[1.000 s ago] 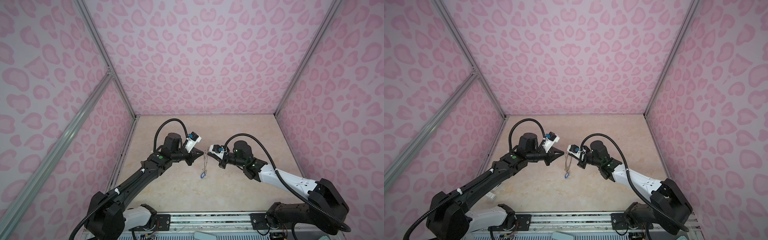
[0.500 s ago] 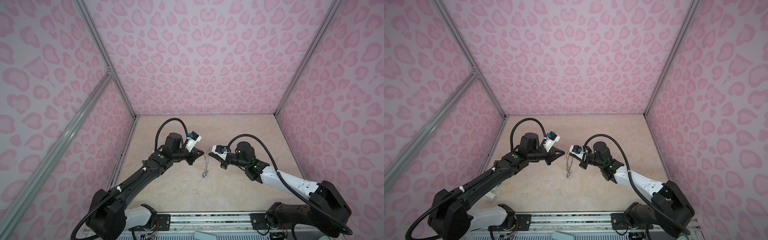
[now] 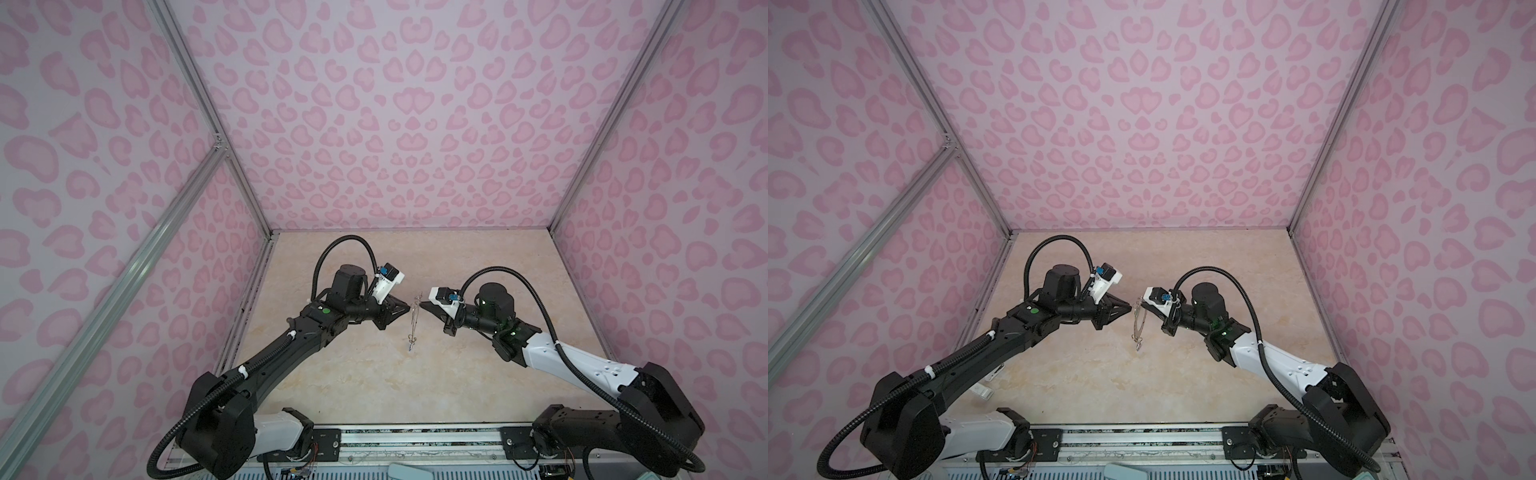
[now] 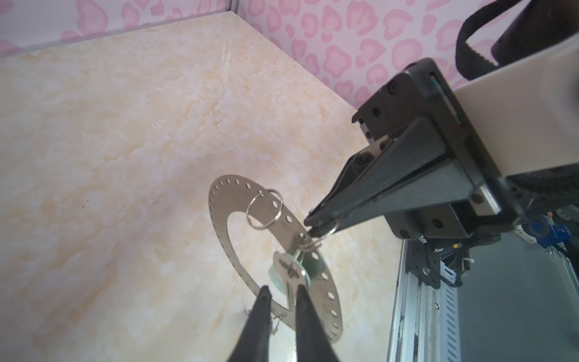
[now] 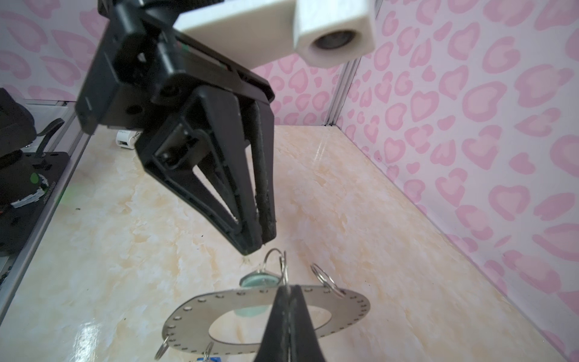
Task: Attach keys to a key ring
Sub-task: Insert the key into the keyring.
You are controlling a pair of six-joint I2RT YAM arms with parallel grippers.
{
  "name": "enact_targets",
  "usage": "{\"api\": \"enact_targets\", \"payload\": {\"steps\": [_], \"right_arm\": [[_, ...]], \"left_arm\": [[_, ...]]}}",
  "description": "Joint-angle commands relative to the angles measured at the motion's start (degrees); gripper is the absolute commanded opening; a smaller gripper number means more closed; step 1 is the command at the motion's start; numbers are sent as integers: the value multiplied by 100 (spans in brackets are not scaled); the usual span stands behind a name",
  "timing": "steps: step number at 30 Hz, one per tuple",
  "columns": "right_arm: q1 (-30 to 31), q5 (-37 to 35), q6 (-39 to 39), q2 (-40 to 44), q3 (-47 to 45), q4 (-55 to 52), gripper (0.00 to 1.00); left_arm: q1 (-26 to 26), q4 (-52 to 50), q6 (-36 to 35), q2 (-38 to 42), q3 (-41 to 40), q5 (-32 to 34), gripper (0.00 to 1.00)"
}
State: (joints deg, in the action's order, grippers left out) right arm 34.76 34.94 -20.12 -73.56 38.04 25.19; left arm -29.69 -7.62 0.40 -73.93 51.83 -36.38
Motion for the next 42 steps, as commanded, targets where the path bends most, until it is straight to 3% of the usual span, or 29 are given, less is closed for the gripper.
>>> {"api": "enact_targets", "payload": {"steps": [1,4,6,15,16,37,42], "right_arm": [[-39,223,95,-38,43,338,0],[-75,433,48,-105,115,316,0],[-83,668,-178,-137,101,330,0],[-128,1018,-179,-242,238,320,0],[-128,1073,-136,-268,256,343,0],[-67,1673,-45,-366,294,409,0],[-49,1756,-58,-400,352,291,0]], "left_arm": [[7,40,-426,253,-67,189,32],[7,101,-922,468,-102,320,41],[-1,118,-1291,583,-94,289,43],[-49,140,-2343,731,-101,-199,37],[-78,162,-2418,746,-133,-180,33],[-283,313,-2677,819,-261,421,22],[-318,287,-2703,823,-278,340,9]]}}
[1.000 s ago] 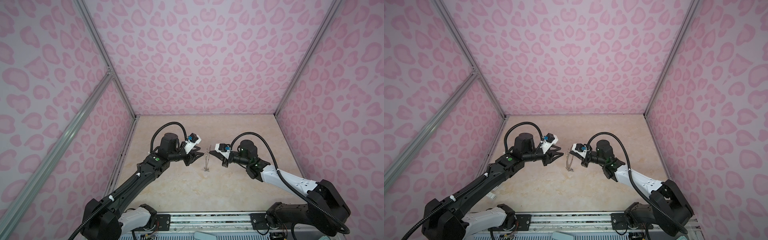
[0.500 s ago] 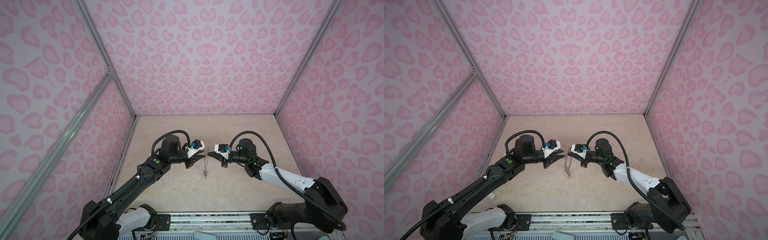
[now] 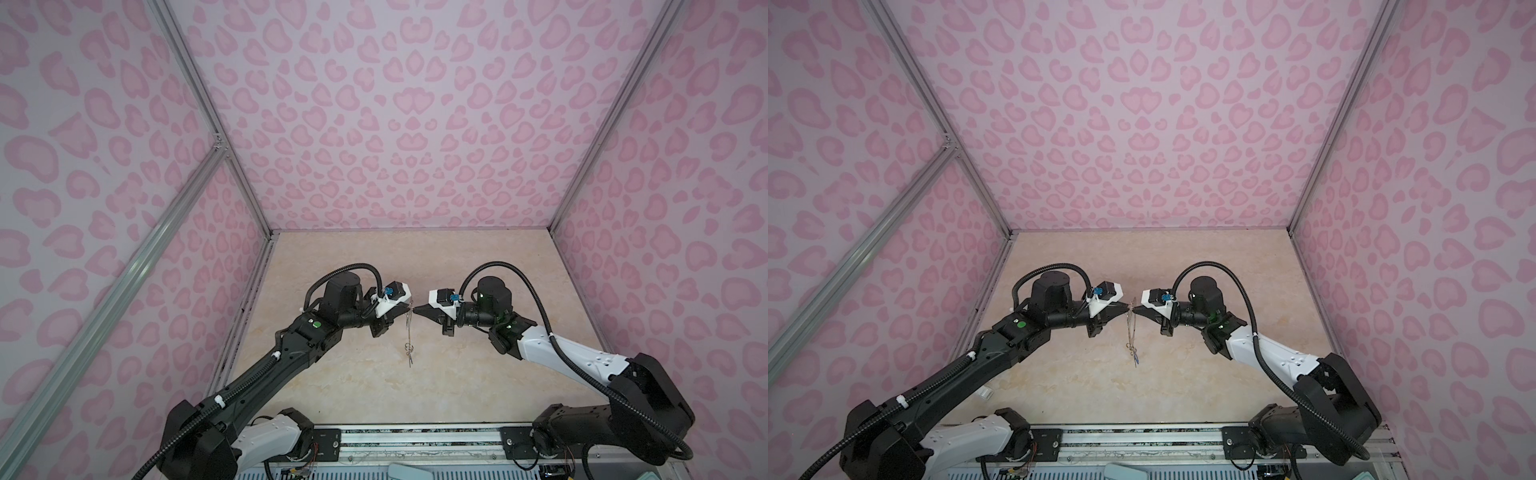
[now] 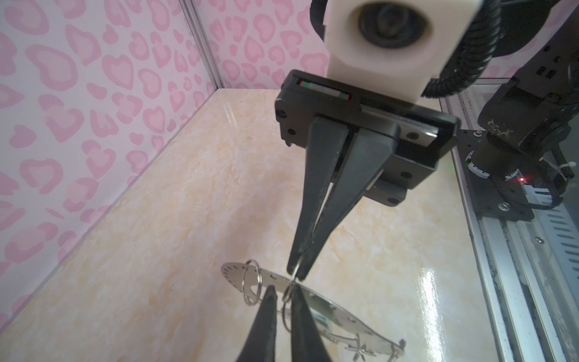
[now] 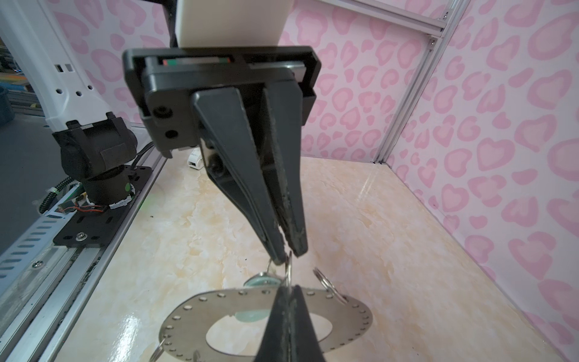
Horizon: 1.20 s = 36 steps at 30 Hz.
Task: Attach keys to a key ring
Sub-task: Insert the key into the keyring.
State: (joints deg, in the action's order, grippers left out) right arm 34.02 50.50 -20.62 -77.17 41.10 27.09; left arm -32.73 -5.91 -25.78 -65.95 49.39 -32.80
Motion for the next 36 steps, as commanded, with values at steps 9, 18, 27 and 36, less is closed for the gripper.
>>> {"api": "enact_targets", "payload": {"steps": [9,18,27,36], "right_arm": [[52,240,-12,-44,108,-58,0],[61,-761,-443,226,170,-837,19],[273,-1067,-763,497,269,-1310,30],[548,-1121,-730,375,366,-1106,20]], "left_arm": [[-49,81,-226,201,-165,-69,3],[-58,-221,-209,320,-40,312,3],[-101,-921,-232,250,326,753,3],[-273,-1157,-348,223,432,890,3]]}}
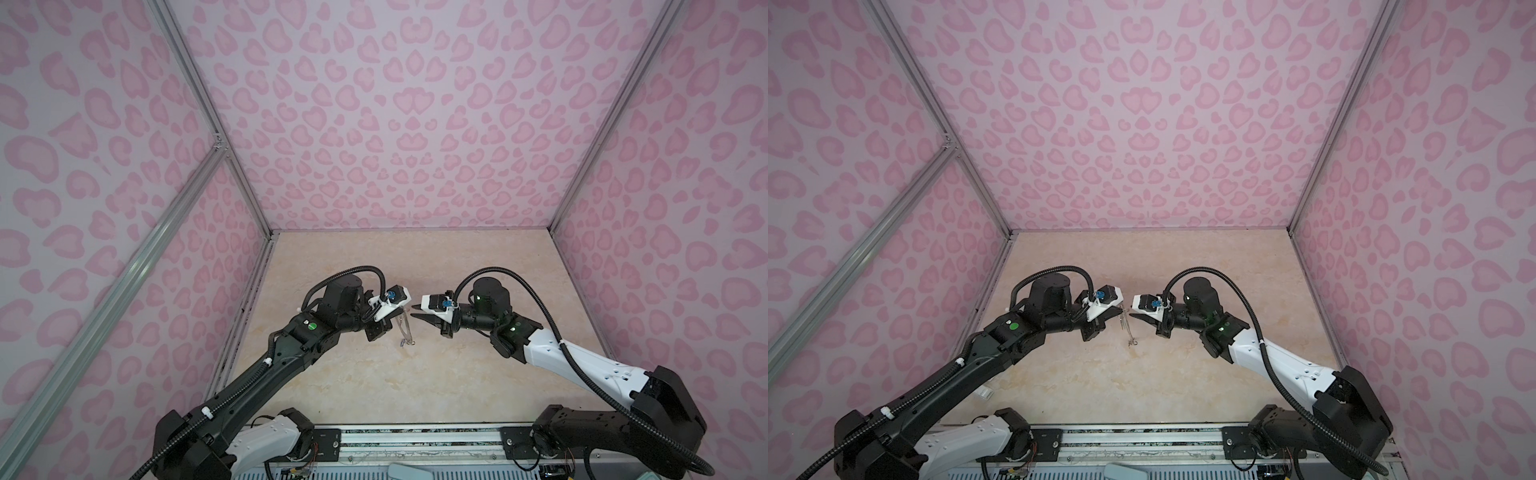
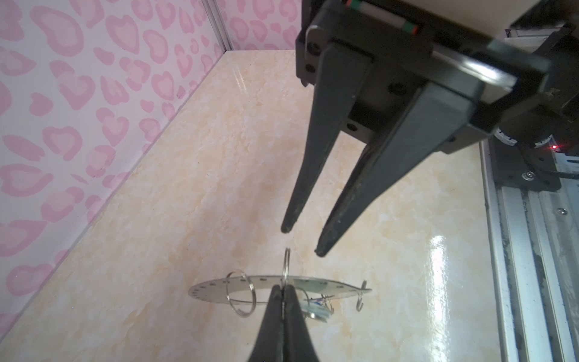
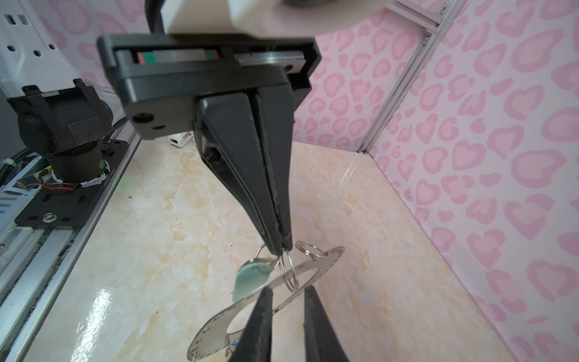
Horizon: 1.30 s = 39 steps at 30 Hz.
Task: Attach keys to a key ring
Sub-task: Insert the key into the keyring.
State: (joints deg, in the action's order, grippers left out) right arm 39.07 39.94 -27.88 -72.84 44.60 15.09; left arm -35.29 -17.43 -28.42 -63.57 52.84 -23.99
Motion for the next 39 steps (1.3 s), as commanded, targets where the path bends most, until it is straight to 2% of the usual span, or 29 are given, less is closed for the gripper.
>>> {"api": "enact_targets", "payload": {"steps": [1,8,10,14,15,16,19,23,28,39], "right_arm": [[60,-61,8,-79,14,119,20],[136,-81,98,-216,32,224,18],[136,-108,122,-215,36,261,15],[151,-84,117,-223,38,248,0],[153,-70,116,-219,34,246,0],[154,-66,108,-220,31,240,0],[147,-52,122,-192,-2,259,0],[137,22,281,-122,-213,670,0],[25,295,723,-93,-520,1615,0],[19,391,757,-64,-558,1786,0]], "left_arm": [[-30,-8,-89,-8,79,-8,3],[-92,-84,-176,55,36,-82,3],[-101,-100,-202,73,25,-102,3],[-110,-103,-242,106,3,-146,3],[-110,-103,-259,108,-2,-163,3],[-110,-78,-245,116,-15,-174,4],[-110,83,-112,155,-121,-81,23],[-17,410,57,322,-391,-212,30],[141,668,261,393,-617,-619,27],[241,1004,597,311,-679,-993,26]]}}
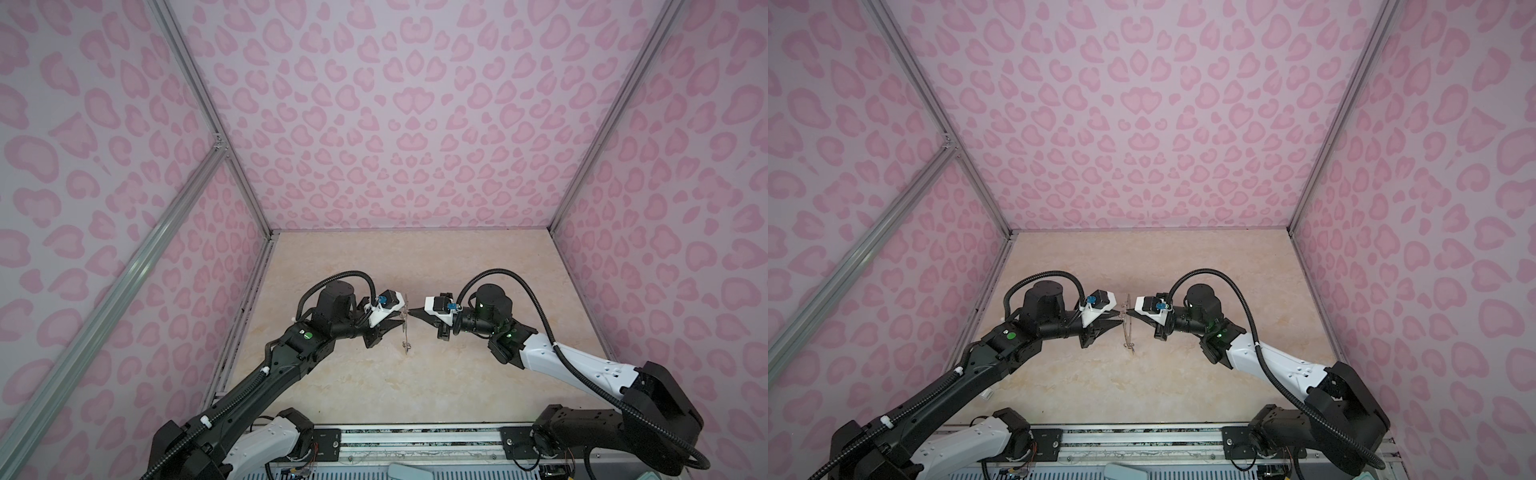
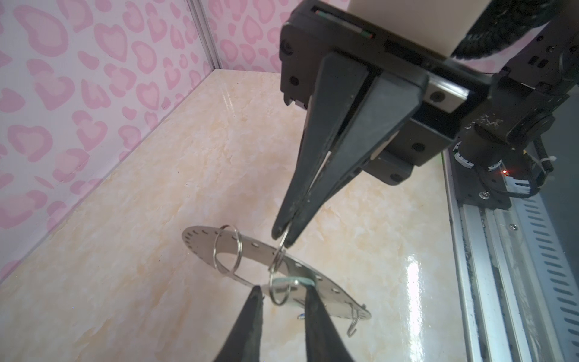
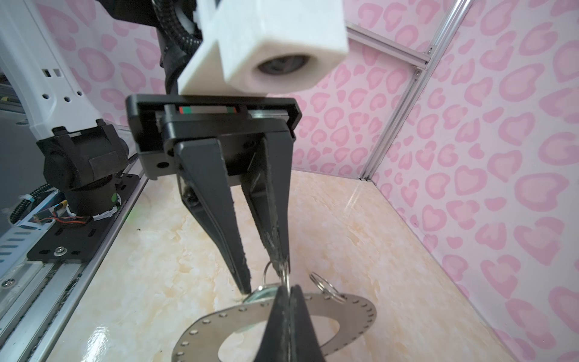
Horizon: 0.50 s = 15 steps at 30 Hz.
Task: Attach keys to a key ring
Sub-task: Insert the key into the keyring.
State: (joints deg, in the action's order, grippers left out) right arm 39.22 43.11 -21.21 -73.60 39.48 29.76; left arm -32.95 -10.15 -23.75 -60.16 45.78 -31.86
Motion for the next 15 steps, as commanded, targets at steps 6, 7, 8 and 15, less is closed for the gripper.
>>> {"api": "enact_targets", "payload": {"steps": [6,7,8,15], "right_arm": [[0,66,126,45,-105,466,0],[0,75,118,53,-124,506,0],[-10,79,125,63,-155,562,0],[-94,170,307,100,-313,1052,0]], "left_arm": [[16,244,123,-91,10,-260,10],[17,229,112,-99,2,-276,8],[25,223,124,-109,1,-285,6],[118,72,125,-321,78,-647,3]]}}
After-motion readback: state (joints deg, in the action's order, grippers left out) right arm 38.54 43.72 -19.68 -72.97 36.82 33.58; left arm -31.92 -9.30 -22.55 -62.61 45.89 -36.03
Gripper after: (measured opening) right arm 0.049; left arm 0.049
